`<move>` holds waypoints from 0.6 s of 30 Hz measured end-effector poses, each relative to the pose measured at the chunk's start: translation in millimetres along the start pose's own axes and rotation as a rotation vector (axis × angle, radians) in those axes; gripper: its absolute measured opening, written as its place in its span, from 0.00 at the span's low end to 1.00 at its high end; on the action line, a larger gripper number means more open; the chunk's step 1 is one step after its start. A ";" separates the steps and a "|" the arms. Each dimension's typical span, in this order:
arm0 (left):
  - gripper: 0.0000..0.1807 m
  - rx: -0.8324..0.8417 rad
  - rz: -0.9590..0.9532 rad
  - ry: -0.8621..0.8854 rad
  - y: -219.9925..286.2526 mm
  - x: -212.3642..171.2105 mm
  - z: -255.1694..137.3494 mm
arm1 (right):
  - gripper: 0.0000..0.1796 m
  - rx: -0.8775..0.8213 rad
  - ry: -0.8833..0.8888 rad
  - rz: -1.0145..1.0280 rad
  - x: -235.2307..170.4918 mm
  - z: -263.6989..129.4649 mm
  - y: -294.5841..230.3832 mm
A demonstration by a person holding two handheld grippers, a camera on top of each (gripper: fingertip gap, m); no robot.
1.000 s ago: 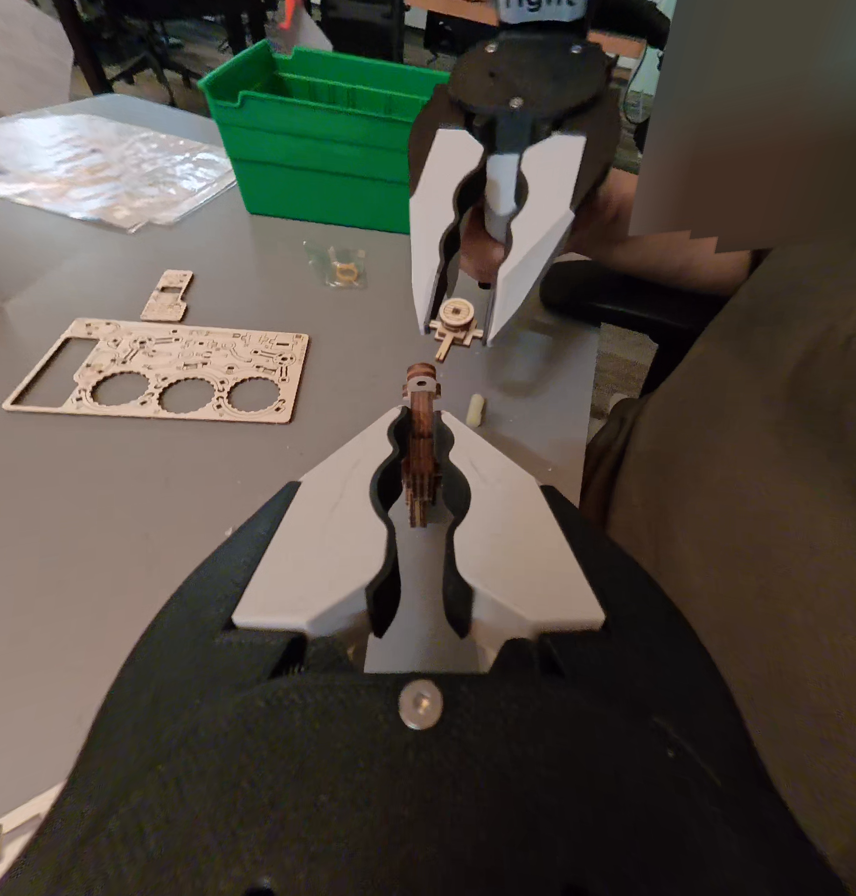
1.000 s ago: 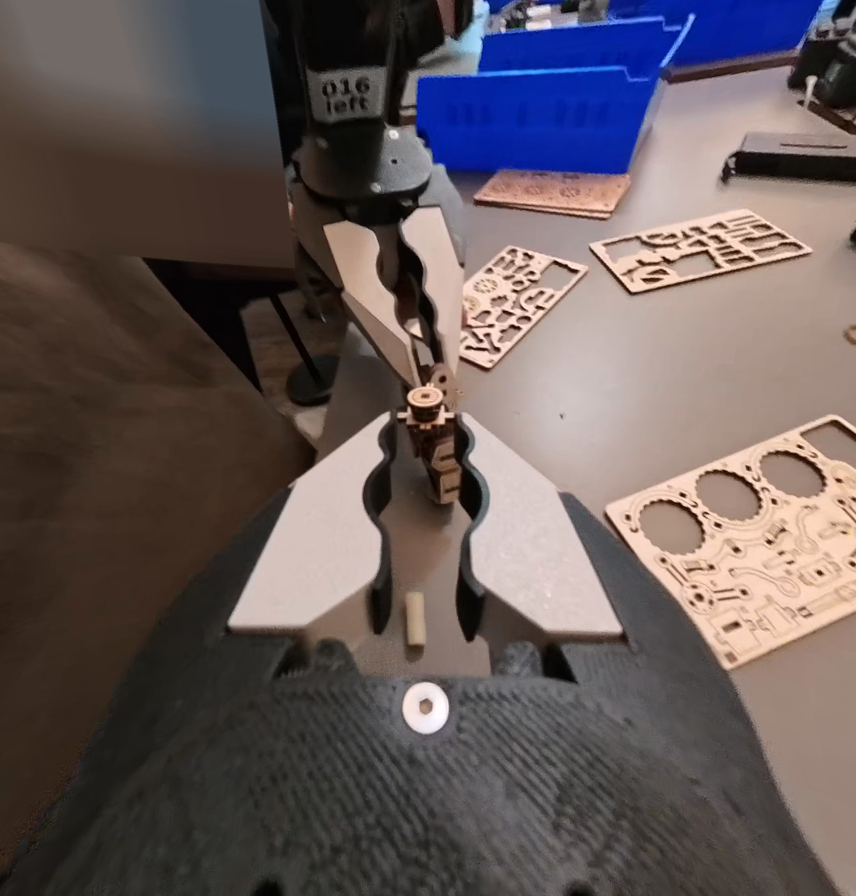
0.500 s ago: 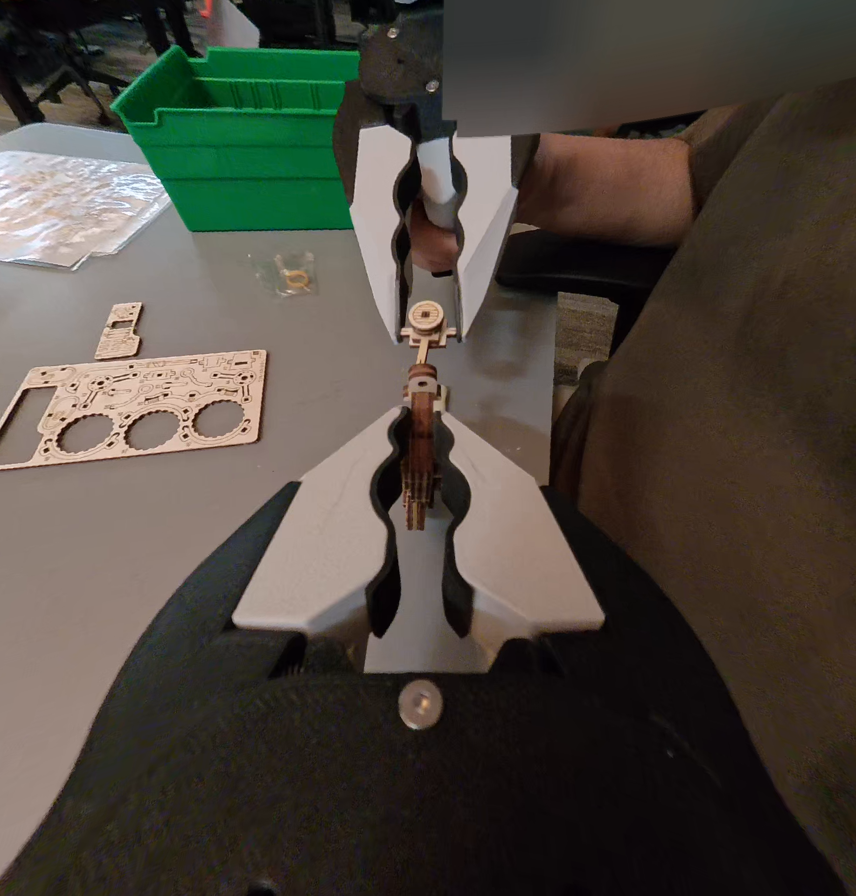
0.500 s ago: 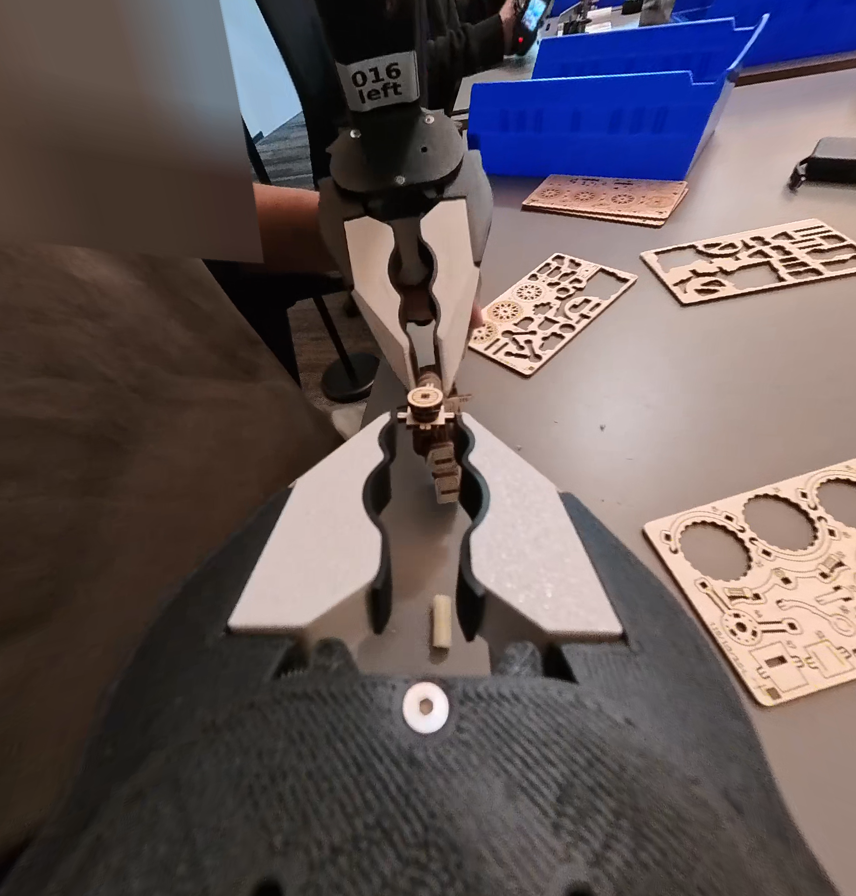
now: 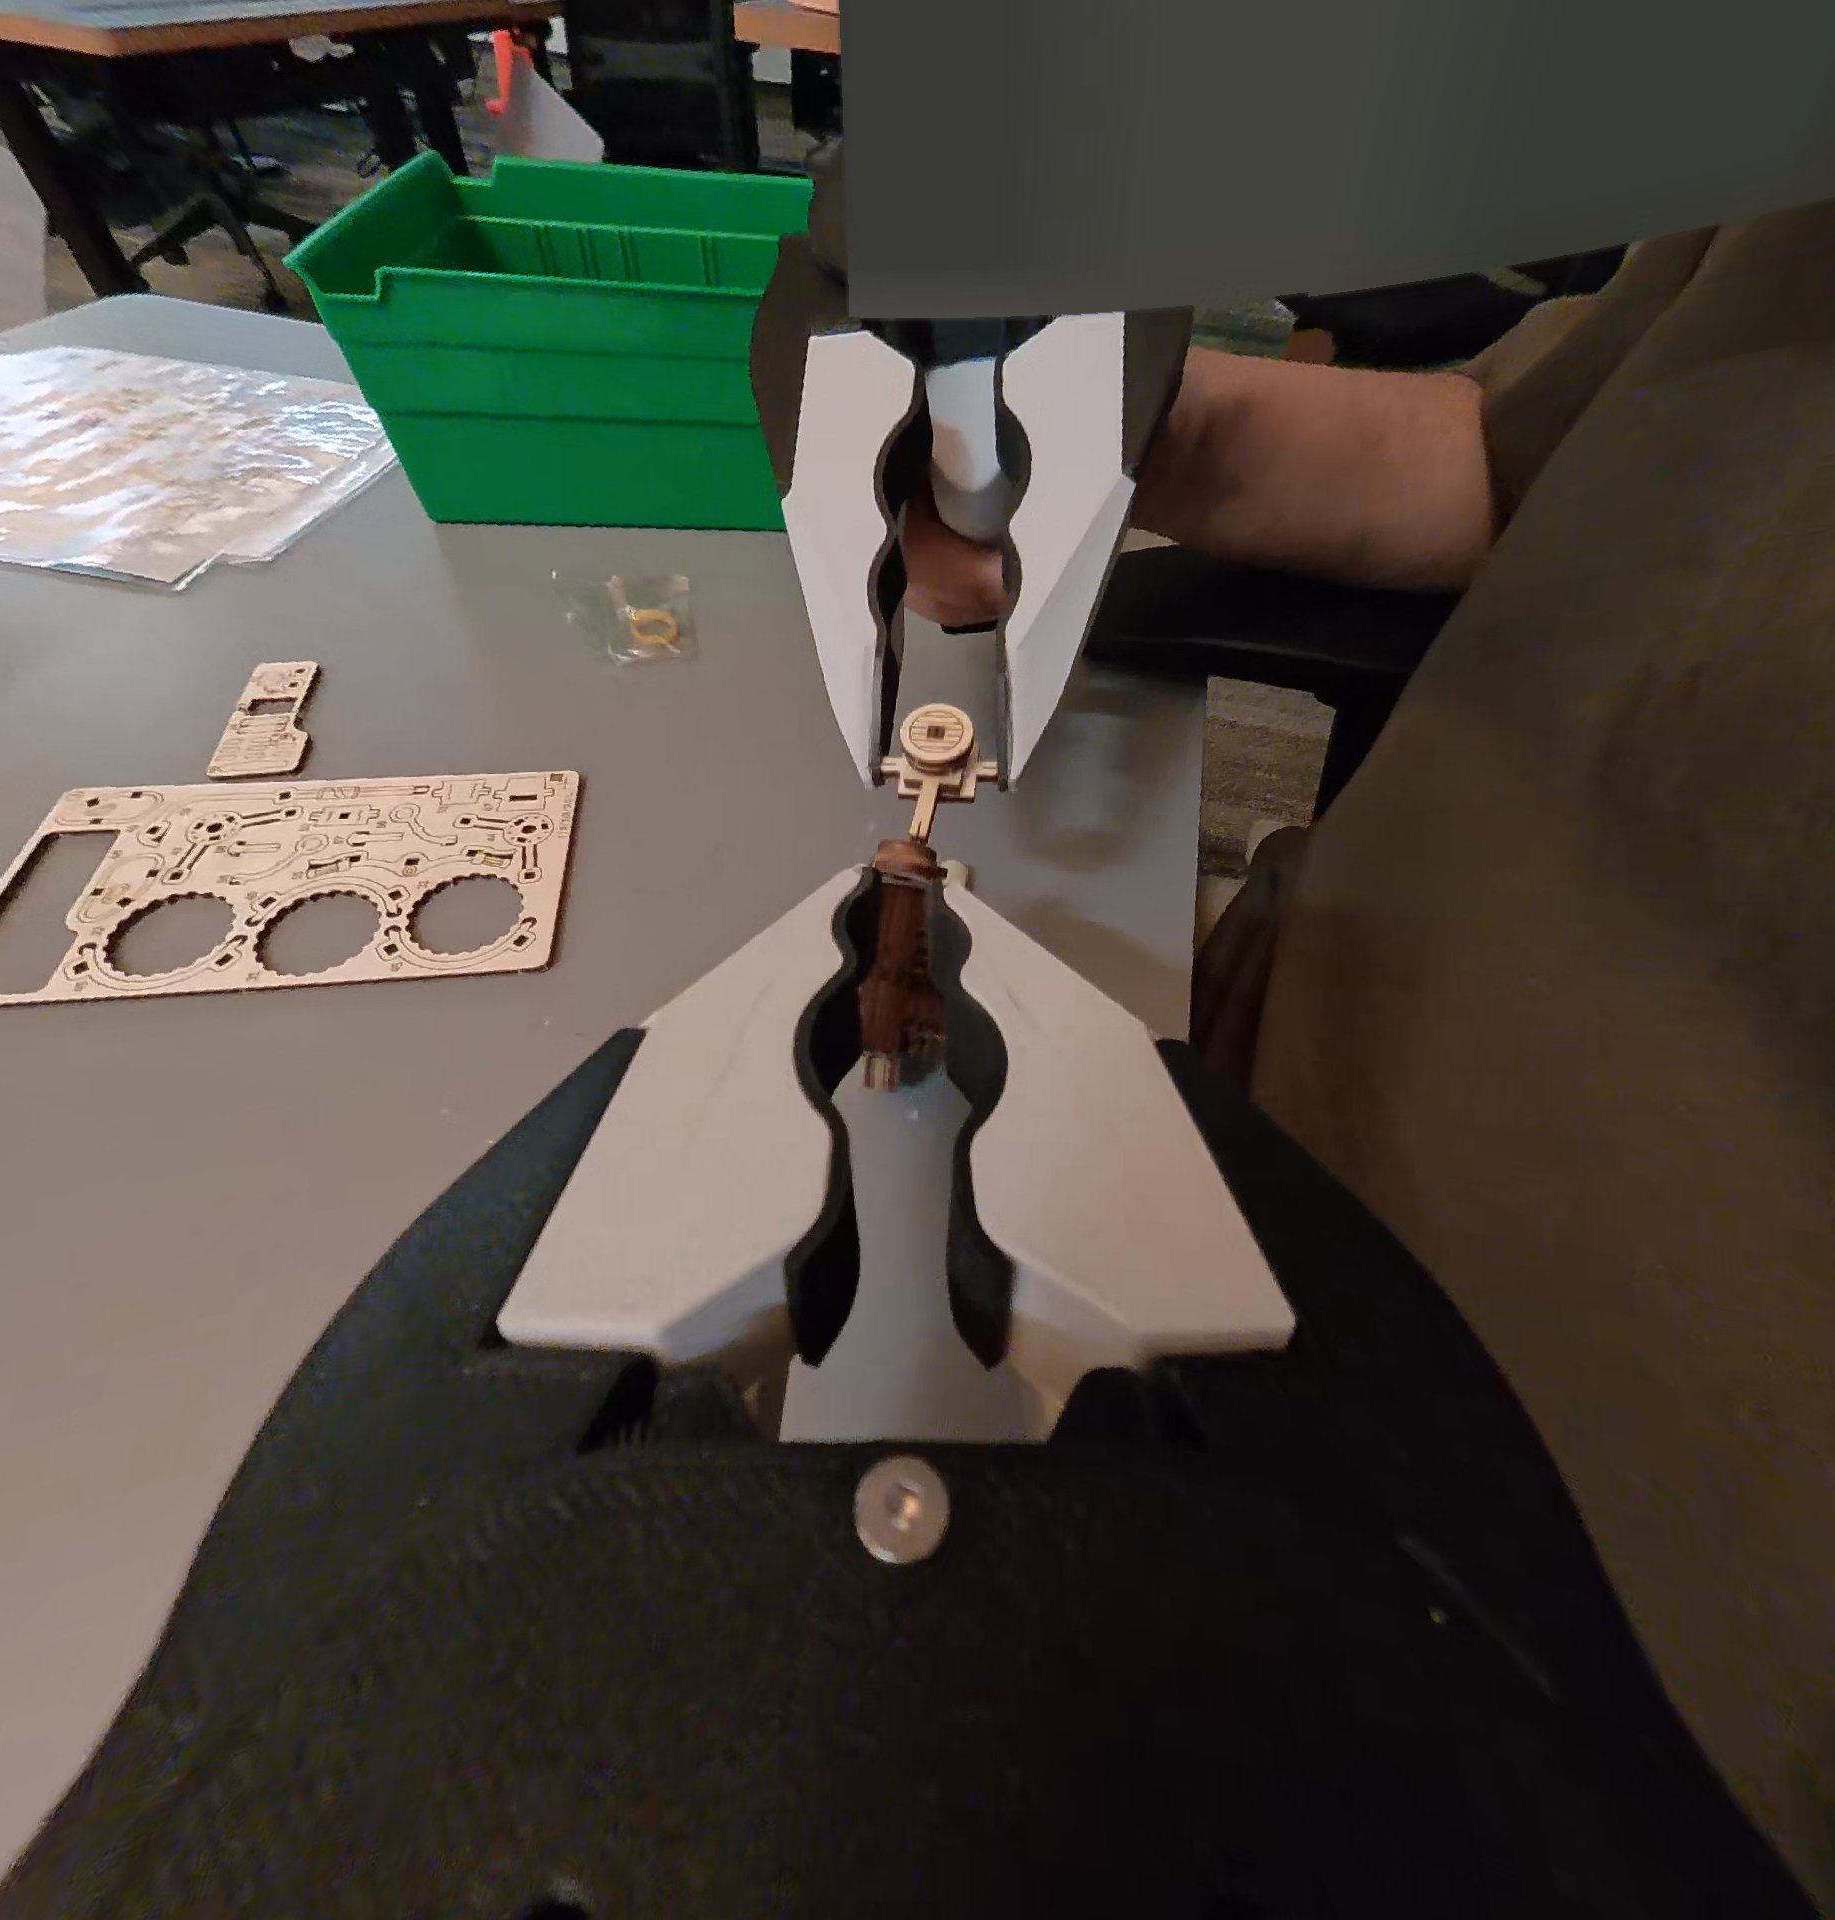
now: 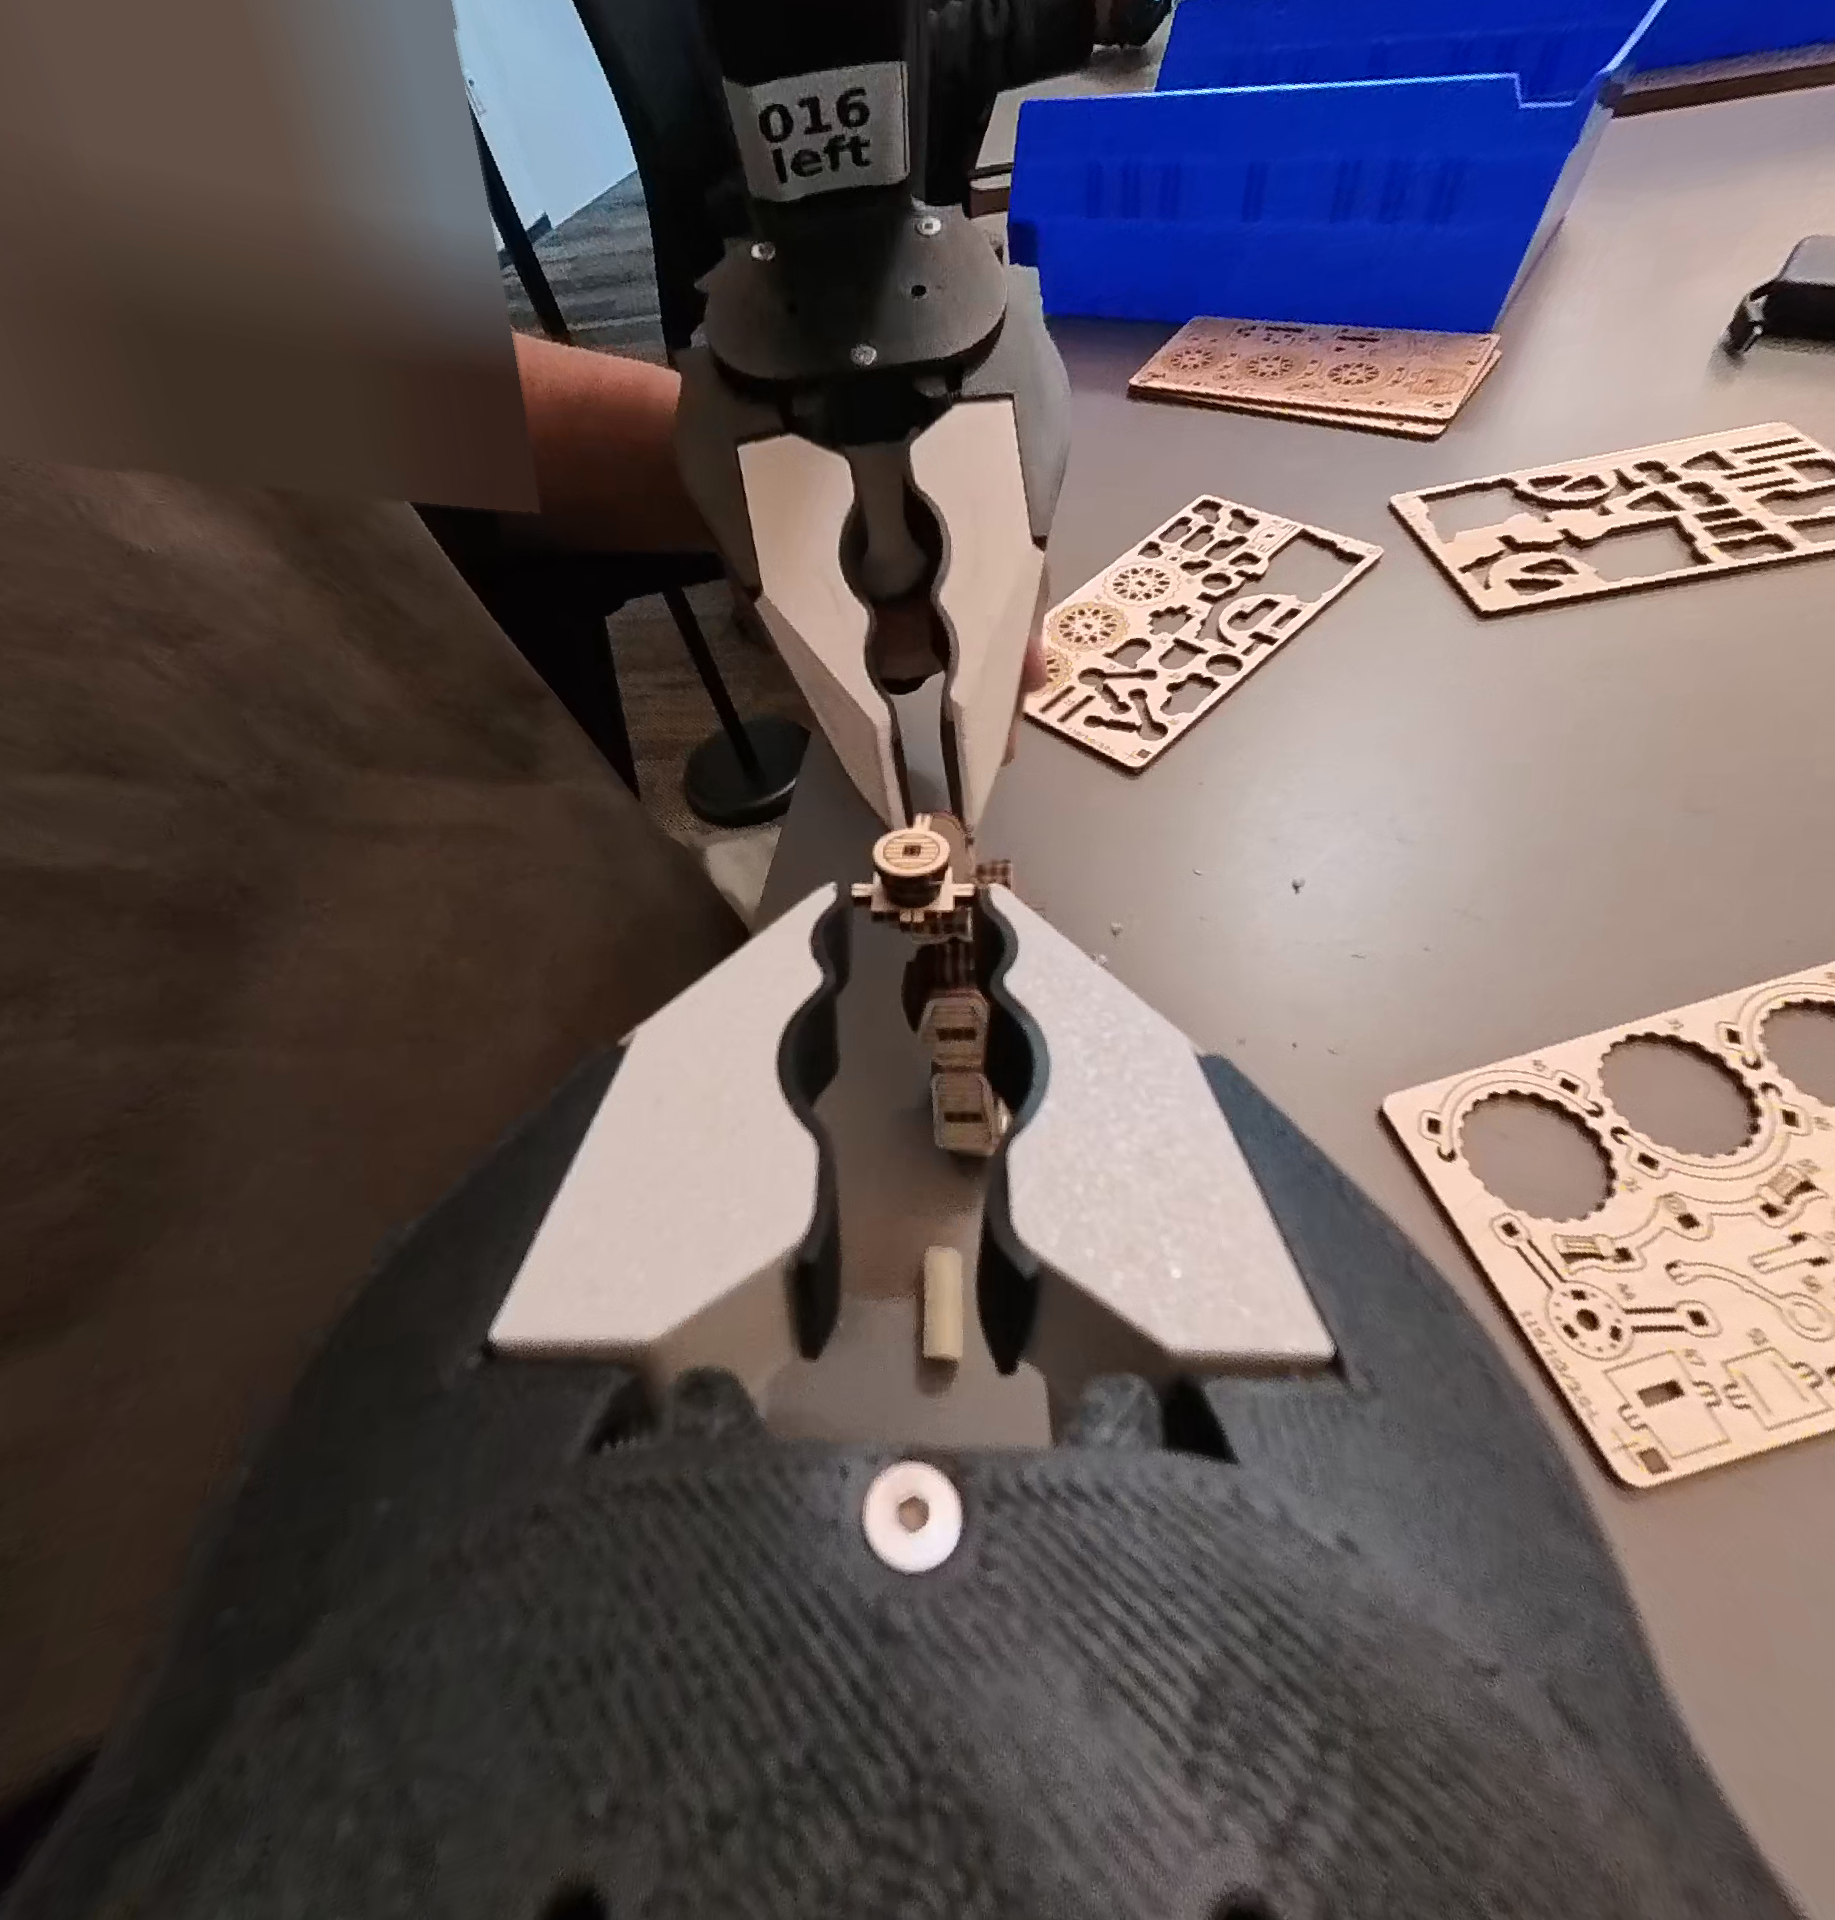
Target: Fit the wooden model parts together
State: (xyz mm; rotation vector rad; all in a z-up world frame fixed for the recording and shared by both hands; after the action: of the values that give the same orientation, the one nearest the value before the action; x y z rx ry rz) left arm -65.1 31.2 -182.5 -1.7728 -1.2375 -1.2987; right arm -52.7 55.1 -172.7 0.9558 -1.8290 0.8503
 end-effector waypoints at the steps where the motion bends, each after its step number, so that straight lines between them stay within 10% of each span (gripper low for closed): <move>1: 0.04 0.003 0.005 -0.005 -0.1 -0.8 0.7 | 0.12 -0.001 -0.005 0.000 -0.8 0.3 0.3; 18: 0.02 0.075 0.001 -0.057 -12.6 -16.6 10.7 | 0.11 -0.035 -0.064 0.011 -15.4 3.7 7.3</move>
State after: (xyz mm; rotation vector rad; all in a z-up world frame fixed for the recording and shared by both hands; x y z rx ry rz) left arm -74.1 39.8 -202.3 -1.7680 -1.2990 -1.1928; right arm -55.6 59.5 -189.3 0.9611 -1.8993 0.8002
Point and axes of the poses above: each gripper's, where its closed fingertips meet, z out along the fingers, x out of its top, y = z × x across the jaws, the point moved 1 cm from there along -z, back along the fingers, and after that the axes turned 1 degree about z, right-handed, at the moved point
